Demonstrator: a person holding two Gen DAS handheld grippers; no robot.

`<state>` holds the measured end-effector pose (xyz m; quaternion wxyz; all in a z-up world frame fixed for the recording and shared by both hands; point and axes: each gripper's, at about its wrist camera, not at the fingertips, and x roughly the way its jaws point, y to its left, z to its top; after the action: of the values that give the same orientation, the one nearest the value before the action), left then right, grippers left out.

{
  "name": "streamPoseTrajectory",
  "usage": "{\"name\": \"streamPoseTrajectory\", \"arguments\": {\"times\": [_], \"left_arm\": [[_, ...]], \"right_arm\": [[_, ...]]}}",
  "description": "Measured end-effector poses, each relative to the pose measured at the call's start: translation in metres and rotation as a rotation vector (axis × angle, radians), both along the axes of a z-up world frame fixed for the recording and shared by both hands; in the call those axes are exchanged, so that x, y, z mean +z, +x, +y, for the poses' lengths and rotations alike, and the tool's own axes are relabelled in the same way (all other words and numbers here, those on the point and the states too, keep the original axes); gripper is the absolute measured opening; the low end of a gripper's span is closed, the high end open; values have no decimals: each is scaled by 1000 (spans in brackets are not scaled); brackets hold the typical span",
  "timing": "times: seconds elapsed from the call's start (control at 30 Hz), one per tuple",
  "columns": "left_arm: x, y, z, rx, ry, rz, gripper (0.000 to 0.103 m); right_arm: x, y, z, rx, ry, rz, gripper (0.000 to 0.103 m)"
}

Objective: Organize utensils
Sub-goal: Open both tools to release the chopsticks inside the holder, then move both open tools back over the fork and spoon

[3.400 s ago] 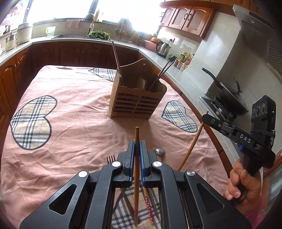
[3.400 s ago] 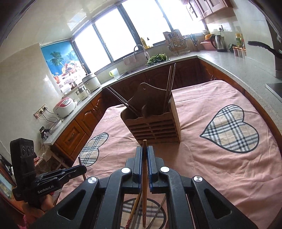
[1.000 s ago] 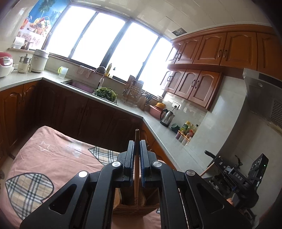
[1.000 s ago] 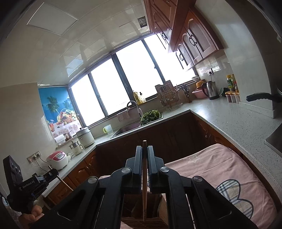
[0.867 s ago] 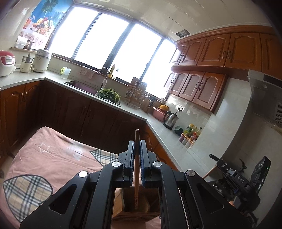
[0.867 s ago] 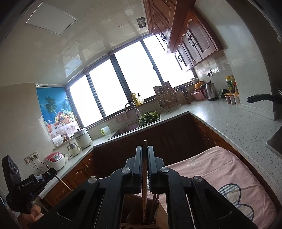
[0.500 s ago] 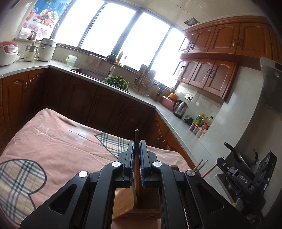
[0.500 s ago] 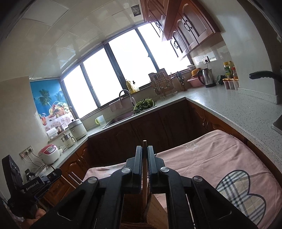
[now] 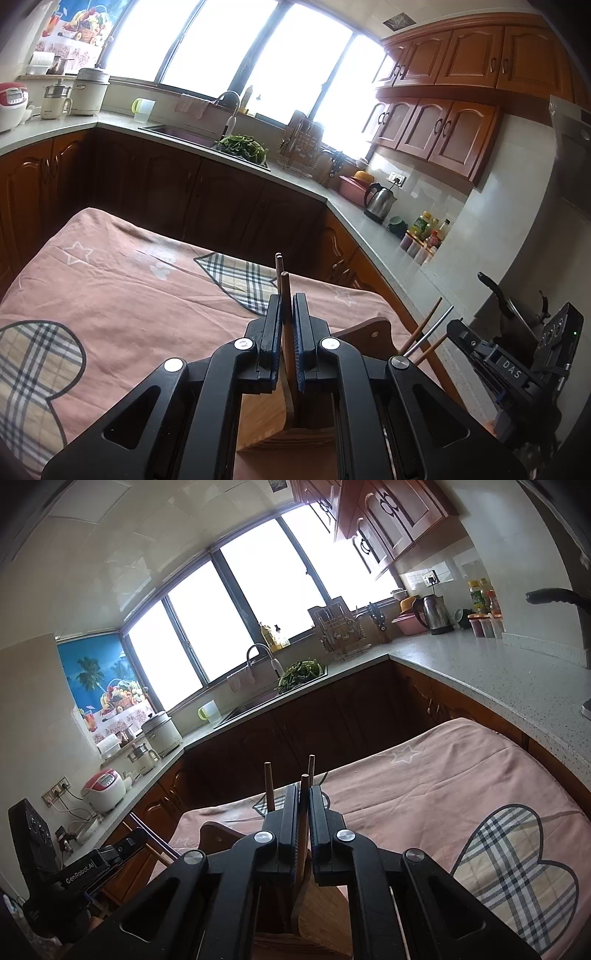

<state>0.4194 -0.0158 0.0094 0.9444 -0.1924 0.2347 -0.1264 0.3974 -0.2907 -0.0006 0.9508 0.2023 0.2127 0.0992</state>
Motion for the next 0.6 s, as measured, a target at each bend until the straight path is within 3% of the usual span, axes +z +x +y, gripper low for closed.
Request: {"name": "streamPoseTrajectory", "arguments": {"times": [0.17, 0.23, 0.27, 0.3, 0.37, 0.47, 0.6], "left_arm": [[1, 1, 1, -18, -4, 9, 10], [2, -1, 1, -16, 3, 11, 24], [2, -3, 2, -11, 4, 10, 30], [3, -4, 2, -5, 4, 9, 37], [3, -7, 4, 2, 4, 9, 40], [3, -9, 7, 9, 4, 22, 49], [2, -15, 12, 16, 5, 32, 59]], "right_arm": [[2, 0, 0, 3, 16, 13, 11], [2, -1, -1, 3, 18, 19, 12], [2, -1, -2, 3, 21, 21, 16], [3, -3, -3, 4, 27, 19, 28], [5, -6, -5, -4, 36, 9, 47], [8, -11, -6, -17, 41, -2, 51], [10, -15, -9, -18, 55, -2, 68]]}}
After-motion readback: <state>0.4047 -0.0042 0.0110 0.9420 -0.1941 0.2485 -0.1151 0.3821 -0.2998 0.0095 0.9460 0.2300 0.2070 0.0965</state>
